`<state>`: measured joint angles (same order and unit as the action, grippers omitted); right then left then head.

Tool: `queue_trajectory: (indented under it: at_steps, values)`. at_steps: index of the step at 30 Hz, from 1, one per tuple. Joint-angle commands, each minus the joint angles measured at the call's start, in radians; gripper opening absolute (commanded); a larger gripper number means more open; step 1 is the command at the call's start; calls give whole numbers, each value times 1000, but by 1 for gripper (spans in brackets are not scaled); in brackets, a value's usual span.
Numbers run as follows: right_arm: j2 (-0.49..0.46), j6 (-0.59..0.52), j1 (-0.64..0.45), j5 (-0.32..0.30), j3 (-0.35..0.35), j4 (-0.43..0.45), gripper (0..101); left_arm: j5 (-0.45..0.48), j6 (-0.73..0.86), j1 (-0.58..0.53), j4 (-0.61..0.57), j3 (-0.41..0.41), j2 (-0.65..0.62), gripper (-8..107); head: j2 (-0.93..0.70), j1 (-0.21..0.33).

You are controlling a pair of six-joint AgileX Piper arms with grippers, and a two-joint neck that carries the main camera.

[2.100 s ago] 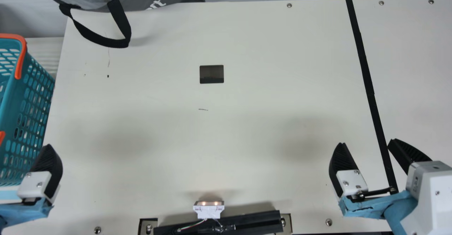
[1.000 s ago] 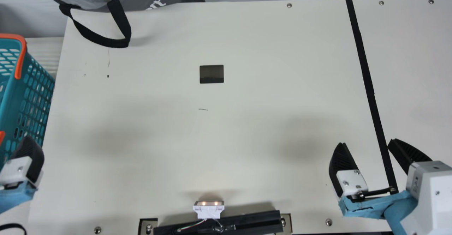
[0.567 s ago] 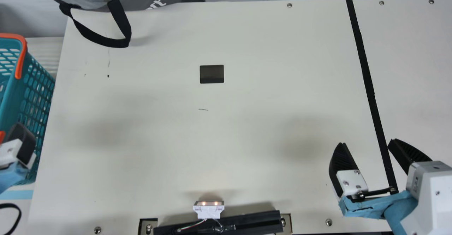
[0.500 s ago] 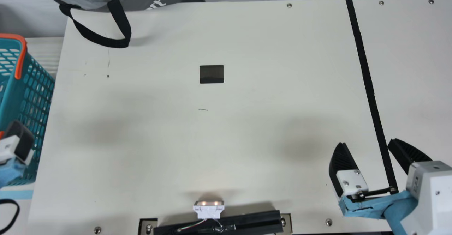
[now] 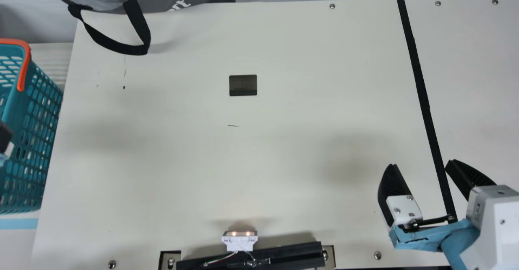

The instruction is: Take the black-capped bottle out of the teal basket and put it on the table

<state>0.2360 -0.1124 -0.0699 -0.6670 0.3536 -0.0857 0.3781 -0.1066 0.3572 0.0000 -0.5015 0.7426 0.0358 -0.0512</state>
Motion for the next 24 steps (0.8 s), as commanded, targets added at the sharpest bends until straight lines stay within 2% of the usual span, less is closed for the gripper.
queue_trajectory:
  at_steps: [1,9,24]
  values:
    - [0,0,0,0,0,0,91,-17,67,39,-49,-5,31,107,-8,4]
    - [0,0,0,0,0,0,91,-44,263,147,-220,-45,127,107,-8,4]
    - [0,0,0,-1,0,1,91,7,737,395,-596,-136,291,107,-8,4]
